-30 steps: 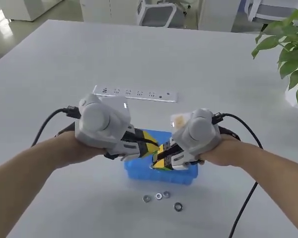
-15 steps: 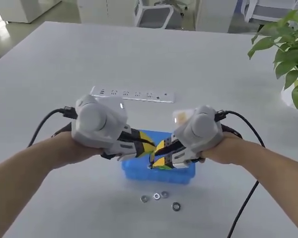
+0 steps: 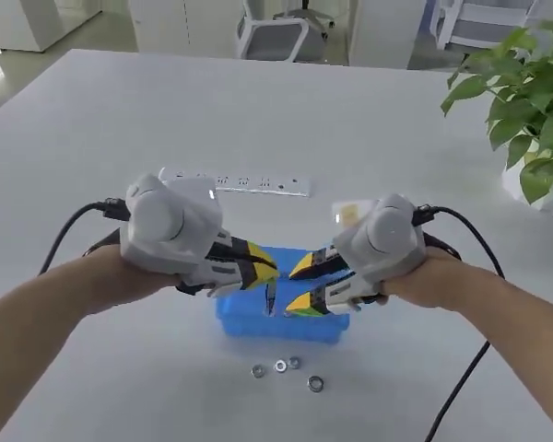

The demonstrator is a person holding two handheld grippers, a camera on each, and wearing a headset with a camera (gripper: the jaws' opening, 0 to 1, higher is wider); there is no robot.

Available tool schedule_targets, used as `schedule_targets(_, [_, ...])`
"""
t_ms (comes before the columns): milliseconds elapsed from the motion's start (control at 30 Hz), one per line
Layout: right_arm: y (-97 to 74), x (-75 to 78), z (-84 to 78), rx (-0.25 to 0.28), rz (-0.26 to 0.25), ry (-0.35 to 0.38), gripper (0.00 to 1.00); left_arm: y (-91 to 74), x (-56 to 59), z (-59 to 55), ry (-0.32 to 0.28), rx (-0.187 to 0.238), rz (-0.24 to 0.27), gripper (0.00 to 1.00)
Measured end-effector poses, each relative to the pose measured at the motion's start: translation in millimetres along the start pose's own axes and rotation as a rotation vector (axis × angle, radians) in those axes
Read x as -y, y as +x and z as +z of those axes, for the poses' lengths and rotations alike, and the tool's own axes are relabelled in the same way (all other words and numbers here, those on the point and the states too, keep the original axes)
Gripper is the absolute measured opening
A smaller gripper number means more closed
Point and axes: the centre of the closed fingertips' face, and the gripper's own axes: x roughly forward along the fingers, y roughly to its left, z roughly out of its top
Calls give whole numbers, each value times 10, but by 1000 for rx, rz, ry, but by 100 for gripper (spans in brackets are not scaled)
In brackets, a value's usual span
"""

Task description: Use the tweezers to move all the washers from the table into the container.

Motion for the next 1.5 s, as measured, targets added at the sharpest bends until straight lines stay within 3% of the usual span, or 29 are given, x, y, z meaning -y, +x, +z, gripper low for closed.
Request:
schedule_targets(433, [-349, -66, -18, 24, -85, 68, 34, -120, 121, 203, 14, 2, 0, 6])
schedule_targets(867, [-646, -256, -97, 28, -160, 142, 47, -200, 241, 385, 26, 23, -3, 5])
schedule_targets(1167, [-802, -385, -162, 34, -209, 192, 57, -201, 346, 433, 26, 26, -36, 5])
schedule_targets(1500, [-897, -532, -229, 43, -226, 227, 63, -112, 577, 490, 40, 37, -99, 5])
